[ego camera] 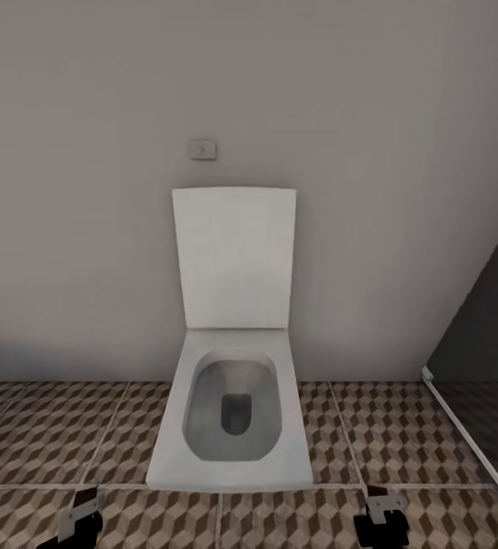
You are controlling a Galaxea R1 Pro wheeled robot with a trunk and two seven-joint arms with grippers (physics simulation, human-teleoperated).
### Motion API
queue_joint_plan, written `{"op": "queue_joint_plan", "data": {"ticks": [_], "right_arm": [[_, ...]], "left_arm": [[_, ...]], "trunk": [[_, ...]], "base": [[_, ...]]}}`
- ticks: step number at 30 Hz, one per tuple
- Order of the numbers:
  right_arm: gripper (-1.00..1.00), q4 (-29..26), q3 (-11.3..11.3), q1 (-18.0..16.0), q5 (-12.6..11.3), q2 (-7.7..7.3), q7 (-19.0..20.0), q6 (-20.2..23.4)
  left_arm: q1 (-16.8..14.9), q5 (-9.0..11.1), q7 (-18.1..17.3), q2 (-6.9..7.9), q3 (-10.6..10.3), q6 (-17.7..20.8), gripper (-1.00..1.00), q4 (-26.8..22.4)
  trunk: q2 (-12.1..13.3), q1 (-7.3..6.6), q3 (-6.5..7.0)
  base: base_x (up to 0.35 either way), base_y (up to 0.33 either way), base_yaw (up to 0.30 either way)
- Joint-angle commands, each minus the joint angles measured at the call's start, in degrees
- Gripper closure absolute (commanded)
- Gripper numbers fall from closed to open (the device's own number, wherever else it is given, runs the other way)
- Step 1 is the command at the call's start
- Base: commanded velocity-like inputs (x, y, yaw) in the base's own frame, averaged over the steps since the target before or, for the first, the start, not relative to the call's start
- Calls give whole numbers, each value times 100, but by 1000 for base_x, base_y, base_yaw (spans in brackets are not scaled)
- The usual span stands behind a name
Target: Take the four mousetraps from the cabinet in the bathroom and place them on the bathroom floor. Make sure all four end up on the same floor surface, and ensure that at least two of them are either under or directly next to the same bathroom sink.
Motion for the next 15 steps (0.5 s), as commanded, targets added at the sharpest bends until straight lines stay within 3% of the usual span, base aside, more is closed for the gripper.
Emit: {"op": "queue_joint_plan", "data": {"ticks": [1, 6, 11, 15], "right_arm": [[100, 4, 43, -3, 11, -2, -33, -3], [100, 4, 43, -3, 11, -2, -33, -3], [100, 4, 43, -3, 11, -2, -33, -3], [100, 4, 43, -3, 11, -2, -33, -3]], "left_arm": [[-3, 37, 51, 5, -50, -15, 100, -8], [-3, 37, 51, 8, -50, -15, 100, -8], [-3, 37, 51, 6, -48, -15, 100, -8], [-3, 37, 51, 5, -45, -15, 100, -8]], "trunk": [[-4, 1, -28], [-10, 14, -139], [-17, 27, -249], [-22, 37, -338]], "base": [[4, -5, 0], [18, 3, 0], [188, 57, 0], [23, 7, 0]]}}
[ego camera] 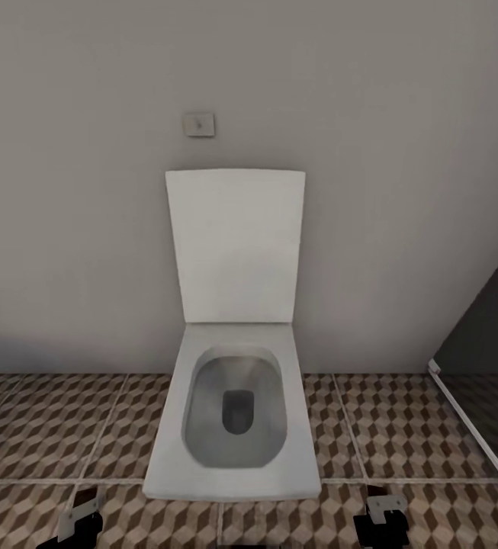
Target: Take the four mousetraps from the cabinet in the bathroom and place them on the bathroom floor. Make sure all four end up on the same floor surface, and ensure that at least two of them are either under or directly next to the same bathroom sink.
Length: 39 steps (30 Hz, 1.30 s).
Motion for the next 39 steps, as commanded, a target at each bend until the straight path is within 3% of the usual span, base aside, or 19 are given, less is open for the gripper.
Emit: {"op": "queue_joint_plan", "data": {"ticks": [1, 4, 28, 39], "right_arm": [[100, 4, 43, -3, 13, -2, -33, -3], [100, 4, 43, -3, 16, -2, -33, -3], [100, 4, 43, -3, 21, -2, -33, -9], [100, 4, 43, -3, 20, -2, -33, -4]], "left_arm": [[-3, 37, 51, 5, -52, -15, 100, -8], [-3, 37, 49, 5, -54, -19, 100, -8], [-3, 37, -11, 7, -60, -59, 100, -8], [-3, 35, -5, 59, -28, -58, 100, -2]], "trunk": [[-4, 1, -28], [-8, 9, -94], [-8, 9, -94], [-22, 37, -338]], "base": [[6, 2, 0], [3, 1, 0], [0, 0, 0], [0, 0, 0]]}}
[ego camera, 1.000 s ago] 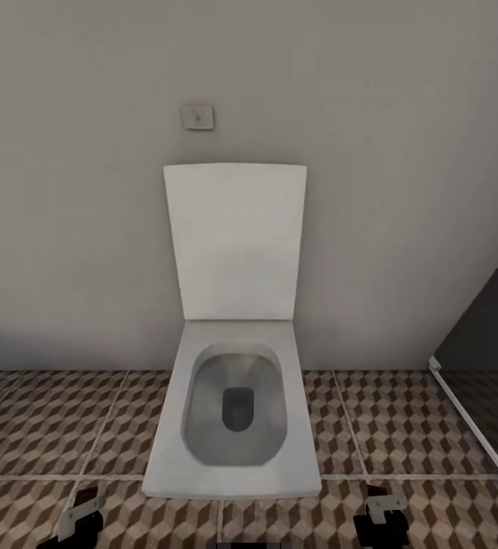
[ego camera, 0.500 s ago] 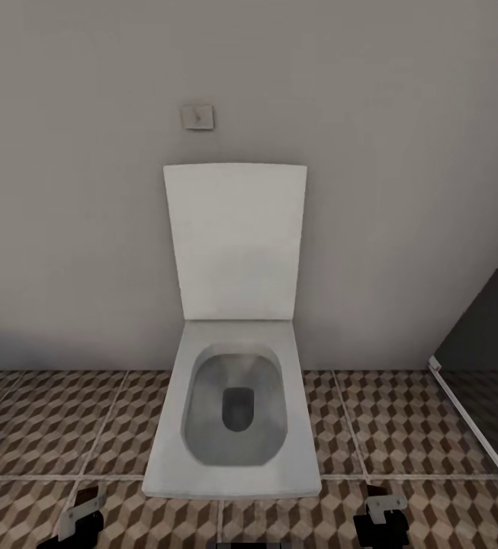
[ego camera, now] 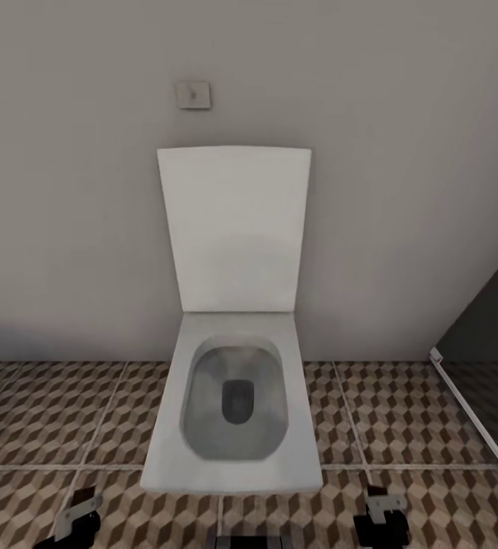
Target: Take the four mousetraps from the cabinet in the bathroom and place them on the bathroom floor. Make sure all four end up on the same floor surface, and ensure that at least two of them are either under or directly next to the same bathroom sink.
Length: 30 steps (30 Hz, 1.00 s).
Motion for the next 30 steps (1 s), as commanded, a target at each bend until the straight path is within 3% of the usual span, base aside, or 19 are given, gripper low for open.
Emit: {"op": "queue_joint_plan", "data": {"ticks": [1, 11, 14, 18, 23, 26, 30], "right_arm": [[100, 4, 42, -3, 12, -2, -33, -2], [100, 4, 36, -3, 10, -2, -33, -6], [100, -34, 21, -3, 16, -8, -33, -9], [100, -381, 14, -3, 18, -32, -33, -8], [100, -875, -3, -3, 13, -67, -33, -10], [100, -1291, -10, -3, 20, -72, -33, 2], [100, -1393, -7, -22, 21, -72, -31, 34]], "left_arm": [[-3, 32, 55, 21, -45, -13, 100, -7], [-3, 36, 93, 59, -27, -15, 100, -12], [-3, 40, 89, 138, -14, -13, 100, -93], [-3, 40, 63, 315, 4, 24, 100, -472], [-32, 32, 62, 375, 12, 29, 100, -843], [-84, -344, 45, 383, 17, 24, 100, -1161], [-194, -574, -58, 352, 18, 99, 100, -1241]], "trunk": [[-3, 1, -27], [-17, 27, -249], [-21, 35, -315], [-26, 45, -404], [-31, 55, -493], [-31, 55, -493], [-31, 55, -493]], "base": [[0, 0, 0], [0, 0, 0], [0, 0, 0], [0, 0, 0], [0, 0, 0], [0, 0, 0], [0, 0, 0]]}}
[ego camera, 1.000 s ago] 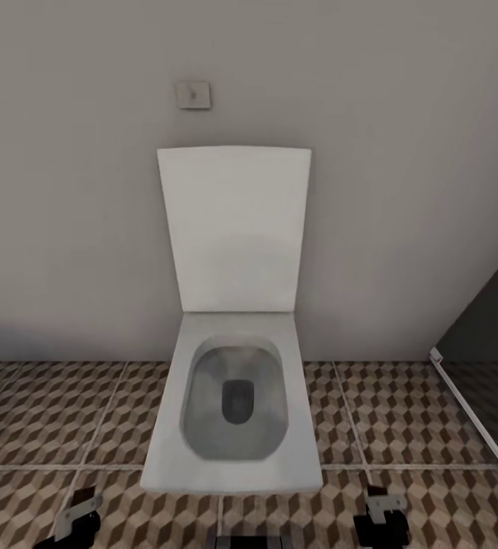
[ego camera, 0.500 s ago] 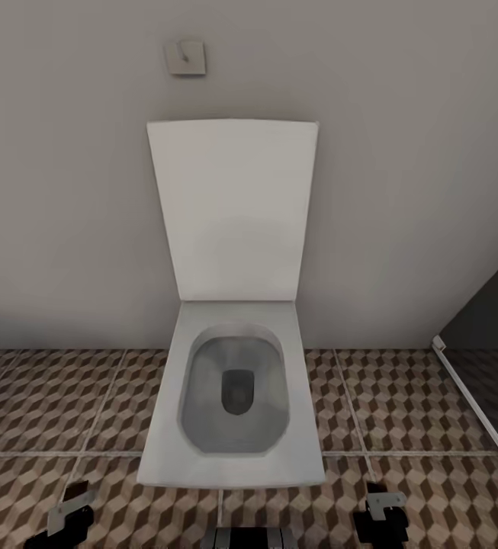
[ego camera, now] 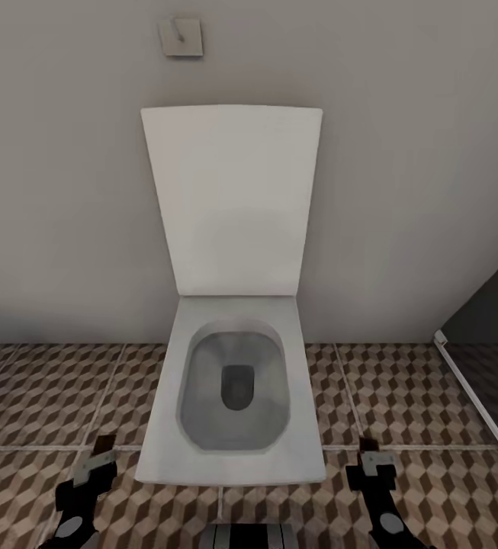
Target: Take the four mousetraps from the cabinet in the bathroom and place them on the bathroom floor. Make sure all four end up on the same floor surface, and ensure that at least two of them are either under or directly next to the same bathroom sink.
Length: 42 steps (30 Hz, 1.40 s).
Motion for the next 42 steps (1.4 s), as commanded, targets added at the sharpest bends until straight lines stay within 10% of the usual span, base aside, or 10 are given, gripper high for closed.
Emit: {"op": "queue_joint_plan", "data": {"ticks": [1, 18, 42], "right_arm": [[100, -6, 40, -12, 8, -5, -35, 3], [100, 1, 50, -159, 261, 1, -20, 24], [100, -61, 52, -458, 238, -5, 11, 39]], "left_arm": [[-49, 12, -14, 10, -47, 29, 100, -10], [-313, -50, -327, 179, 129, 258, 100, 20], [-315, -51, -350, 173, 129, 223, 100, 79]], "trunk": [[-2, -1, -4], [-2, -1, -4], [-22, 38, -337]], "base": [[0, 0, 0], [0, 0, 0], [0, 0, 0]]}}
